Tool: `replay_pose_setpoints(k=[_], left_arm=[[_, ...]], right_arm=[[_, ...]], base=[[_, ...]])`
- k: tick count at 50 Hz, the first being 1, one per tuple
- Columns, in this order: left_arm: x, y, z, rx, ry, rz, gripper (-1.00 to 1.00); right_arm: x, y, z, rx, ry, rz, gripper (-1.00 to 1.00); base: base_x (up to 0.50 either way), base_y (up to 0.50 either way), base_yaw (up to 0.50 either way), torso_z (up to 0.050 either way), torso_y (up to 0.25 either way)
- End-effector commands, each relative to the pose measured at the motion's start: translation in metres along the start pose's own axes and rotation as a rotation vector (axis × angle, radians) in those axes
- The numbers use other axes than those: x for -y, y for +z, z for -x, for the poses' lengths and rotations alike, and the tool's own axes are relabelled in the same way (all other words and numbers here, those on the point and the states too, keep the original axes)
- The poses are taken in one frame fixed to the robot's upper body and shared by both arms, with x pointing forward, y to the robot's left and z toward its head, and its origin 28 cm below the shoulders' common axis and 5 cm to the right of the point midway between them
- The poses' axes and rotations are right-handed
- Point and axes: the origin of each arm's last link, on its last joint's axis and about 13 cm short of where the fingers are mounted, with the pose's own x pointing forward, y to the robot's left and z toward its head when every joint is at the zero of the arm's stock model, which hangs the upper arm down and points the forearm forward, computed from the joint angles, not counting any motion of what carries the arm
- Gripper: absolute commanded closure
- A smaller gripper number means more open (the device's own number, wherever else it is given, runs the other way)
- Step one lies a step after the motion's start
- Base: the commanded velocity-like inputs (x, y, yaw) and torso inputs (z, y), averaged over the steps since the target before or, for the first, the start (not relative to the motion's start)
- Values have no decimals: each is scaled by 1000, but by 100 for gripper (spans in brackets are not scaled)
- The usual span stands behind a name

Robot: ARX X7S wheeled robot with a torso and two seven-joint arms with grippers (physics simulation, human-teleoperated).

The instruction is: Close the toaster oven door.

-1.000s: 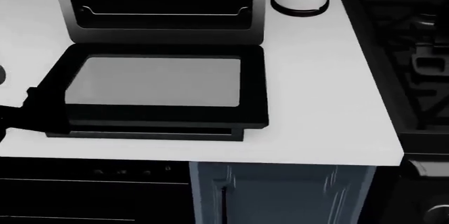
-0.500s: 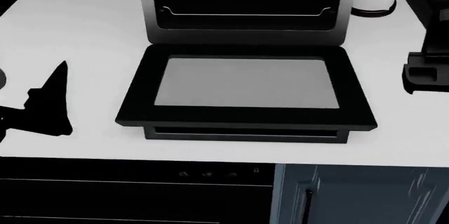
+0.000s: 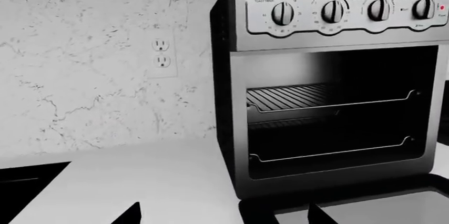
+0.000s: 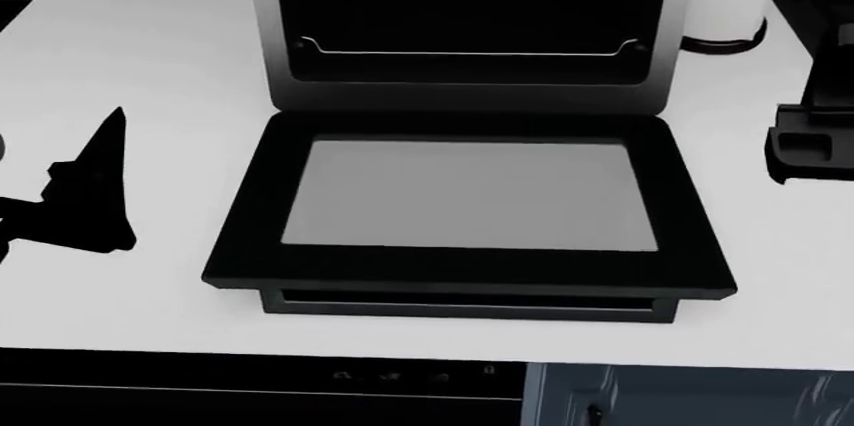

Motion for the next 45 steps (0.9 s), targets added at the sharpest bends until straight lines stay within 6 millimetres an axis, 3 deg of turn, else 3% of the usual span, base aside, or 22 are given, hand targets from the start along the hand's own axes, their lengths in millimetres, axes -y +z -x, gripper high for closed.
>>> replay_pose_setpoints(k=[1,34,45], left_arm=[[0,0,1,5,-4,0,-100],[2,-2,-1,1,-15,-9,-100],[-1,-6,-1,9,-66,-71,-100]], right_arm=[[1,1,1,-2,0,2,-100],[2,-1,3,0,-10,-9,-100],[2,-2,3,-2,-7,-10,-100]], base=[[285,0,0,0,0],[286,67,0,0,0],[13,0,0,0,1]])
